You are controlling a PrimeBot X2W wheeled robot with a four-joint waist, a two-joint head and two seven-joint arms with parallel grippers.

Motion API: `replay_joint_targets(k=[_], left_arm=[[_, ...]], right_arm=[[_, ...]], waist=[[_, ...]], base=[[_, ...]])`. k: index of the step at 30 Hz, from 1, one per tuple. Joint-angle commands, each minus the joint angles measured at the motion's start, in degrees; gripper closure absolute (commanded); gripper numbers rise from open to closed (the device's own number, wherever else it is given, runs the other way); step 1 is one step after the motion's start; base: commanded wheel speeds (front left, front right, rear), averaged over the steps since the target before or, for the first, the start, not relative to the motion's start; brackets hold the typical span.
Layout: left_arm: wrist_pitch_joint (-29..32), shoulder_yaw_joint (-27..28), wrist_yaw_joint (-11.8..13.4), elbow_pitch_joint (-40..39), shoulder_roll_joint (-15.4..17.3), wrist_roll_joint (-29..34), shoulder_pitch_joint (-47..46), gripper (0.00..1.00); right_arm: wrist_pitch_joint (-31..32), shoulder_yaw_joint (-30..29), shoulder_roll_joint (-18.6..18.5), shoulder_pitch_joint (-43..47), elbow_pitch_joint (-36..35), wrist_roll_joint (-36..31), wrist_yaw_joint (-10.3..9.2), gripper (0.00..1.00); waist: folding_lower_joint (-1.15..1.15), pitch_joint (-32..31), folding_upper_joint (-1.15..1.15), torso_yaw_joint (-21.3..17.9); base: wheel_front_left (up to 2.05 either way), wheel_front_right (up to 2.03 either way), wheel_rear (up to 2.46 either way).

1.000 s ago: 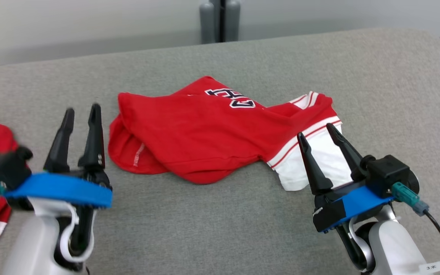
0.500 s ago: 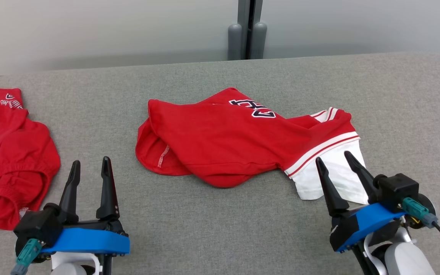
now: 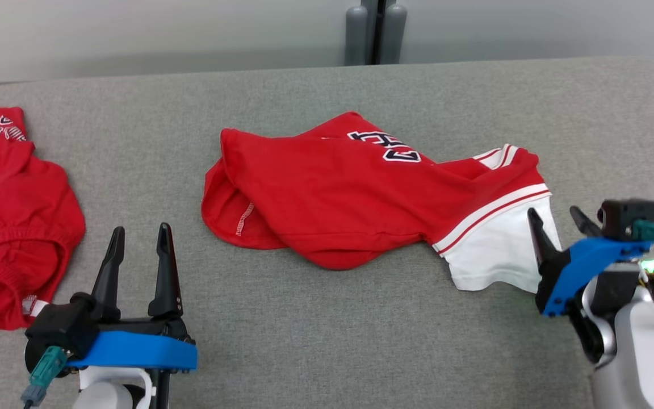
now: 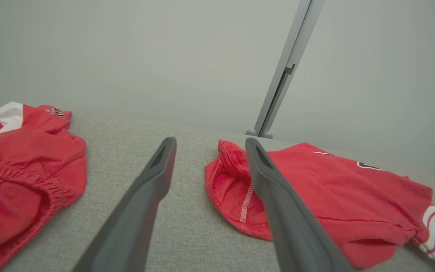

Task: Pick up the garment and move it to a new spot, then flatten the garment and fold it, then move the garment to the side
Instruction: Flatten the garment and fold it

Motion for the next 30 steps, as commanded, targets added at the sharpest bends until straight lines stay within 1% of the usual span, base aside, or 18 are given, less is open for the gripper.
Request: replay_joint_targets(k=[1, 4, 5, 13, 15, 17, 18, 19, 21, 23, 27, 30], left_arm=[[0.08, -0.48, -0.33, -0.22, 0.17, 0.53, -1.35, 0.00], [0.26, -0.77, -0.50, -0.24, 0.17, 0.67, -2.35, 0.00], [0.26, -0.77, -0.50, -0.24, 0.17, 0.67, -2.35, 0.00], [0.44, -1.68, -1.18, 0.13, 0.20, 0.98, -4.74, 0.00], [0.32, -1.85, -1.42, 0.53, 0.30, 1.00, -5.45, 0.00], [0.23, -1.98, -1.74, 1.08, 0.34, 1.03, -5.70, 0.00], [0.20, -2.07, -1.84, 1.35, 0.30, 1.06, -5.80, 0.00], [0.15, -2.08, -1.93, 1.55, 0.22, 1.05, -5.95, 0.00], [0.07, -1.97, -1.78, 1.94, 0.10, 1.03, -5.88, 0.00], [0.04, -1.88, -1.68, 2.26, -0.05, 0.99, -5.46, 0.00], [-0.08, -1.61, -1.93, 3.06, -0.21, 0.67, -4.84, 0.00], [-0.13, -1.55, -1.94, 3.37, -0.37, 0.55, -4.17, 0.00]], right_arm=[[0.74, -1.56, -0.04, -3.25, 2.94, -1.29, 0.03, 0.00], [1.63, -4.08, -0.07, -7.53, 7.78, -2.99, 0.03, 0.00], [1.63, -4.08, -0.07, -7.53, 7.78, -2.99, 0.03, 0.00], [2.21, -11.88, -0.06, -17.10, 20.45, -9.29, 0.03, 0.00], [2.47, -12.88, -0.06, -18.69, 23.21, -11.01, 0.03, 0.00], [3.19, -12.37, 0.04, -19.49, 26.40, -12.09, 0.04, 0.00], [3.14, -11.75, 0.10, -19.76, 27.70, -12.05, 0.08, 0.26], [2.63, -10.70, 0.32, -20.21, 28.88, -11.44, 0.10, 1.00], [1.48, -9.72, 0.13, -20.57, 29.77, -10.81, 0.09, 1.00], [-0.58, -10.16, -1.21, -20.84, 29.05, -9.86, 0.00, 1.00], [-3.44, -12.24, -3.56, -19.31, 25.72, -9.40, 0.01, 1.00], [-3.78, -14.62, -5.31, -17.62, 22.74, -10.16, 0.01, 1.00]], waist=[[0.00, 1.25, 0.00, 0.87], [0.00, 2.42, 0.00, 1.62], [0.00, 2.42, 0.00, 1.62], [0.00, 4.88, 0.00, 3.46], [0.00, 5.33, 0.00, 3.77], [0.00, 5.52, 0.00, 3.90], [0.00, 5.57, 0.00, 3.89], [0.00, 5.58, 0.00, 3.84], [0.00, 5.34, 0.00, 3.43], [0.00, 4.83, 0.00, 2.92], [0.00, 3.34, 0.00, 1.69], [0.00, 2.13, 0.00, 0.76]], base=[[0.00, 0.00, 0.00], [0.00, 0.00, 0.00], [0.00, 0.00, 0.00], [0.00, 0.00, 0.00], [0.00, 0.00, 0.00], [0.00, 0.00, 0.00], [0.00, 0.00, 0.00], [0.00, 0.00, 0.00], [0.00, 0.00, 0.00], [0.00, 0.00, 0.00], [0.00, 0.00, 0.00], [0.00, 0.00, 0.00]])
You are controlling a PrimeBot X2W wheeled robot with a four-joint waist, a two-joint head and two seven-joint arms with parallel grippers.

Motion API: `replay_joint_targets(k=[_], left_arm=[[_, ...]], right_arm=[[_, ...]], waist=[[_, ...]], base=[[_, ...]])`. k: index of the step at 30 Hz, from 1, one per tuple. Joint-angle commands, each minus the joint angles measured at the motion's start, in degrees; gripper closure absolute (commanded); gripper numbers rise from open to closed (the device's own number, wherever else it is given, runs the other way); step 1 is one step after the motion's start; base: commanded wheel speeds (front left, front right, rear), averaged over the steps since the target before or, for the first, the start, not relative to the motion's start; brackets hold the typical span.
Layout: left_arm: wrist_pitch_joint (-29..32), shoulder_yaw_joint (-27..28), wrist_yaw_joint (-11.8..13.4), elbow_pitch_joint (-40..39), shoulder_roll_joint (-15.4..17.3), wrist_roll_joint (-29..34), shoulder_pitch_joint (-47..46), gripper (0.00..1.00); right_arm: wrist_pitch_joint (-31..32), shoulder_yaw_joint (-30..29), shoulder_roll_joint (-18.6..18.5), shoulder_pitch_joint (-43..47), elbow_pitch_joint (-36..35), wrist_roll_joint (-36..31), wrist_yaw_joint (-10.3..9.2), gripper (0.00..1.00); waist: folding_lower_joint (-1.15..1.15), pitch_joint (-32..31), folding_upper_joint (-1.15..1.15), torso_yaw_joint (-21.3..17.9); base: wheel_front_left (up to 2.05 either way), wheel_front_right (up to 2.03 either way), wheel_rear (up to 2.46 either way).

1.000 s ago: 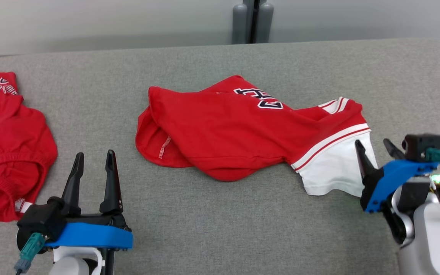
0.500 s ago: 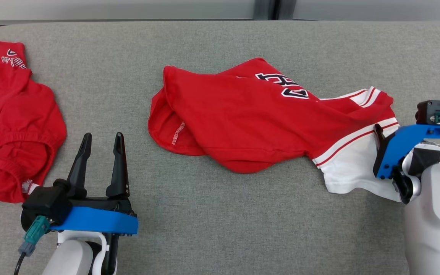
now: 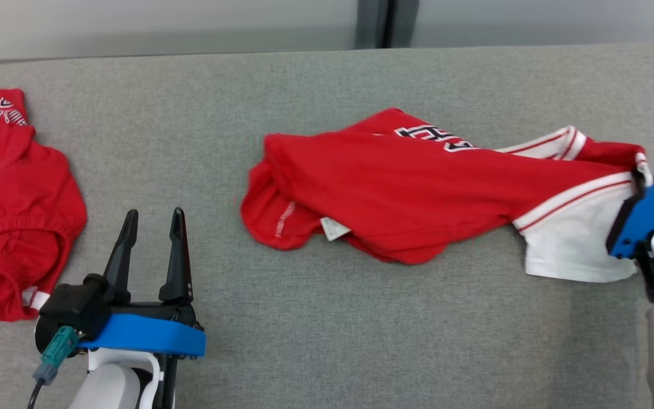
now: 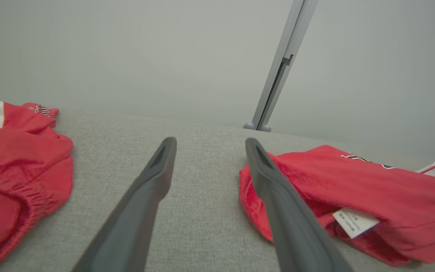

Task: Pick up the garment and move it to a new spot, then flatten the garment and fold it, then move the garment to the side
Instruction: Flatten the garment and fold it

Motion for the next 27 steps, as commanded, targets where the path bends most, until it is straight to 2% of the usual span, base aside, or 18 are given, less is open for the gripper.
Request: replay_joint_targets(k=[1, 4, 5, 6, 10, 15, 20, 27], left_arm=[[-0.20, 0.03, -0.02, -0.01, -0.13, -0.21, 0.60, 0.00], [-0.19, -0.39, -0.10, -0.41, 0.06, 0.04, 0.83, 0.00], [-0.08, -0.54, -0.16, -0.40, 0.17, 0.11, 0.85, 0.00], [0.04, -0.64, -0.12, -0.44, 0.28, 0.14, 0.83, 0.00], [0.38, -0.67, -0.10, -0.47, 0.64, 0.04, 0.68, 0.00], [0.22, -0.77, -0.18, 0.26, 0.70, -0.37, 1.36, 0.00], [-0.03, -0.29, 0.03, 1.26, 0.34, -0.82, 2.55, 0.00], [-0.29, 0.93, 0.04, 2.07, -0.01, -1.10, 4.68, 0.00]], right_arm=[[0.20, -1.11, -0.72, 1.51, -1.21, -0.12, -0.01, 1.00], [0.81, -2.74, -1.12, 2.81, -3.18, 0.20, 0.00, 1.00], [0.58, -2.99, -1.01, 3.16, -3.67, 0.53, 0.00, 0.82], [0.43, -3.15, -0.78, 3.53, -3.87, 0.83, 0.00, 0.00], [-1.70, -1.68, 0.59, 4.45, -5.58, 1.27, 0.00, 0.00], [-10.08, 2.78, 2.23, 8.09, -9.49, 2.82, 0.01, 0.00], [-18.67, 11.66, 3.57, 15.89, -16.32, 6.69, 0.01, 0.00], [-20.36, 19.89, 4.69, 27.84, -27.41, 11.19, 0.01, 0.00]], waist=[[0.00, -0.91, 0.00, -0.87], [0.00, -1.22, 0.00, -1.30], [0.00, -1.21, 0.00, -1.39], [0.00, -1.20, 0.00, -1.47], [0.00, -1.21, 0.00, -1.95], [0.00, -2.83, 0.00, -2.22], [0.00, -5.10, 0.00, -2.80], [0.00, -7.39, 0.00, -3.61]], base=[[0.00, 0.00, 0.00], [0.00, 0.00, 0.00], [0.00, 0.00, 0.00], [0.00, 0.00, 0.00], [0.00, 0.00, 0.00], [0.00, 0.00, 0.00], [0.00, 0.00, 0.00], [0.00, 0.00, 0.00]])
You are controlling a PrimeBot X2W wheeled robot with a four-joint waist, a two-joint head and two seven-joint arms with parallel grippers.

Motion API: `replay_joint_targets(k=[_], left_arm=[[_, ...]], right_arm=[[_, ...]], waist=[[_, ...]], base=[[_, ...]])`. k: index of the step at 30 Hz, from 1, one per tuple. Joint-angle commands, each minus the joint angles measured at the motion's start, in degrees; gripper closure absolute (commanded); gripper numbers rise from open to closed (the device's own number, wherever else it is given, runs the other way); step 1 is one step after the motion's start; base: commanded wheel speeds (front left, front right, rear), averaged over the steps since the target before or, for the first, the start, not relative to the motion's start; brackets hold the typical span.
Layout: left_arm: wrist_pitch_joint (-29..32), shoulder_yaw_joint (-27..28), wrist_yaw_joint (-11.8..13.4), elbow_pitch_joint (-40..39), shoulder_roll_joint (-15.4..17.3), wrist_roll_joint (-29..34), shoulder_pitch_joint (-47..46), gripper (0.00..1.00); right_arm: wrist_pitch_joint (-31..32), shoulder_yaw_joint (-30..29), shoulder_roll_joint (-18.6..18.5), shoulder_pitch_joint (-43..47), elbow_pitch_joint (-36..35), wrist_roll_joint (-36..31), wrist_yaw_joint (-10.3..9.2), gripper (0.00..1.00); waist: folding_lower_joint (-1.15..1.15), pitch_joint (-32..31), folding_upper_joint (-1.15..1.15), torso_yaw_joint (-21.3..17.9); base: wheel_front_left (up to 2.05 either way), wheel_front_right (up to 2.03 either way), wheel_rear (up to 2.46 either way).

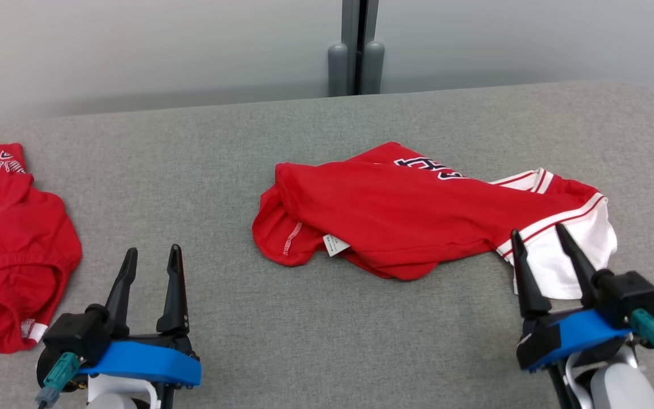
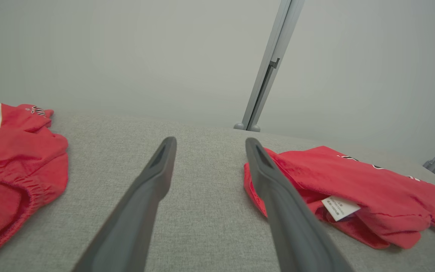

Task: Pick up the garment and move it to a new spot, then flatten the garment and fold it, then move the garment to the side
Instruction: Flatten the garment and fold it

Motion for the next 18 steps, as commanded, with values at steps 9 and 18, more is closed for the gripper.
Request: replay_joint_targets(k=[9, 18], left_arm=[[-0.37, 0.83, -0.24, 0.08, -0.44, 0.58, 2.06, 0.00], [8.90, -5.34, -5.17, 6.42, -2.78, -0.92, -7.80, 0.00]], right_arm=[[3.85, 4.02, 0.40, 6.31, -9.34, 1.90, 0.03, 0.00], [4.45, 5.81, 0.40, 4.32, -10.85, 3.11, 0.03, 0.00]], waist=[[0.00, -1.04, 0.00, -1.02], [0.00, 2.39, 0.00, -2.00]], base=[[0.00, 0.00, 0.00], [0.00, 0.00, 0.00]])
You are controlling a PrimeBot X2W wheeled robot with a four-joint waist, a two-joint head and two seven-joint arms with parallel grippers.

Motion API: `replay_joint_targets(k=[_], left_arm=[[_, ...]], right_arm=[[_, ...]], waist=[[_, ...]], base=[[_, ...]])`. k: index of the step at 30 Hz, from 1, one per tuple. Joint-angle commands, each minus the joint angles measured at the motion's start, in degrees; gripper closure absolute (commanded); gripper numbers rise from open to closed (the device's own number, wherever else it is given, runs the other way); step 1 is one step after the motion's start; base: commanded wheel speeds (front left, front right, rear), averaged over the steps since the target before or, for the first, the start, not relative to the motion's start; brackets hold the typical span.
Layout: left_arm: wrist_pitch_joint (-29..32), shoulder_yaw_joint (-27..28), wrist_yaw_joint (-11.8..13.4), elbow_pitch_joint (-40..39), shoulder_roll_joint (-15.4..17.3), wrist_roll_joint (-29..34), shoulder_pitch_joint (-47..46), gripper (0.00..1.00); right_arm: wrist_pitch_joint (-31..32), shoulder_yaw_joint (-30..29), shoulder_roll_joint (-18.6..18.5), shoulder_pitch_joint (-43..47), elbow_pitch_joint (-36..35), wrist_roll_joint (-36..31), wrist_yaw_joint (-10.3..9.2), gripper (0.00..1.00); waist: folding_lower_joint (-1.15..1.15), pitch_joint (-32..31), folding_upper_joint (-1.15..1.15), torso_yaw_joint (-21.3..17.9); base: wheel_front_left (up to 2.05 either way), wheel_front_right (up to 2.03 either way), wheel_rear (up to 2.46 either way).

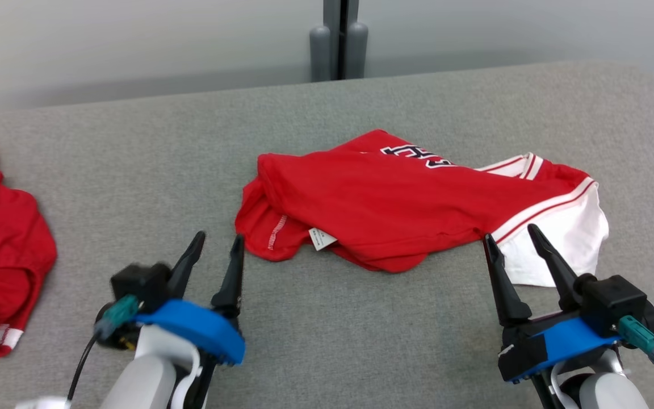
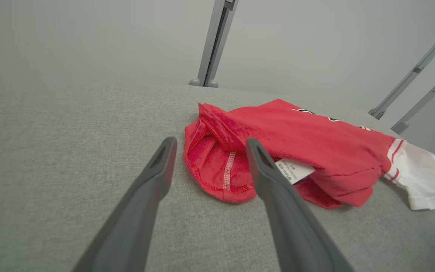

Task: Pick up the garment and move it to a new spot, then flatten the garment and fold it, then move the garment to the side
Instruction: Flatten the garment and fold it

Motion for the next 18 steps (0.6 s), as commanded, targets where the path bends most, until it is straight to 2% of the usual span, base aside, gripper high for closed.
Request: replay_joint_targets(k=[1, 4, 8, 11, 16, 18], left_arm=[[2.65, -1.13, -0.92, 2.65, -1.13, -0.77, -3.97, 0.00], [6.30, -2.12, -1.52, 7.22, -2.57, -1.71, -9.17, 0.00], [9.34, -1.96, -0.43, 11.32, -4.04, -2.54, -13.62, 0.00], [12.46, -1.74, 2.17, 14.80, -4.57, -2.03, -17.29, 0.00], [15.90, -0.83, 8.92, 18.26, -4.83, -0.77, -21.04, 0.00], [16.83, -1.05, 9.92, 18.67, -4.85, -0.59, -21.45, 0.00]], right_arm=[[-0.24, 0.58, 0.01, -1.06, -0.05, 0.68, 0.03, 0.00], [-0.66, 1.77, 0.00, -2.01, 0.29, 1.42, 0.03, 0.00], [-1.31, 2.91, -0.01, -3.25, 0.76, 1.95, 0.03, 0.00], [-2.03, 3.78, 0.00, -3.98, 1.78, 2.36, 0.03, 0.00], [-3.36, 5.03, 0.00, -5.19, 3.19, 3.72, 0.03, 0.00], [-3.92, 5.21, 0.00, -5.31, 3.84, 4.21, 0.03, 0.00]], waist=[[0.00, 1.14, 0.00, -0.45], [0.00, 2.69, 0.00, -1.83], [0.00, 4.06, 0.00, -3.33], [0.00, 5.10, 0.00, -4.66], [0.00, 6.31, 0.00, -6.36], [0.00, 6.59, 0.00, -6.75]], base=[[0.00, 0.00, 0.00], [0.00, 0.00, 0.00], [0.00, 0.00, 0.00], [0.00, 0.00, 0.00], [0.00, 0.00, 0.00], [0.00, 0.00, 0.00]])
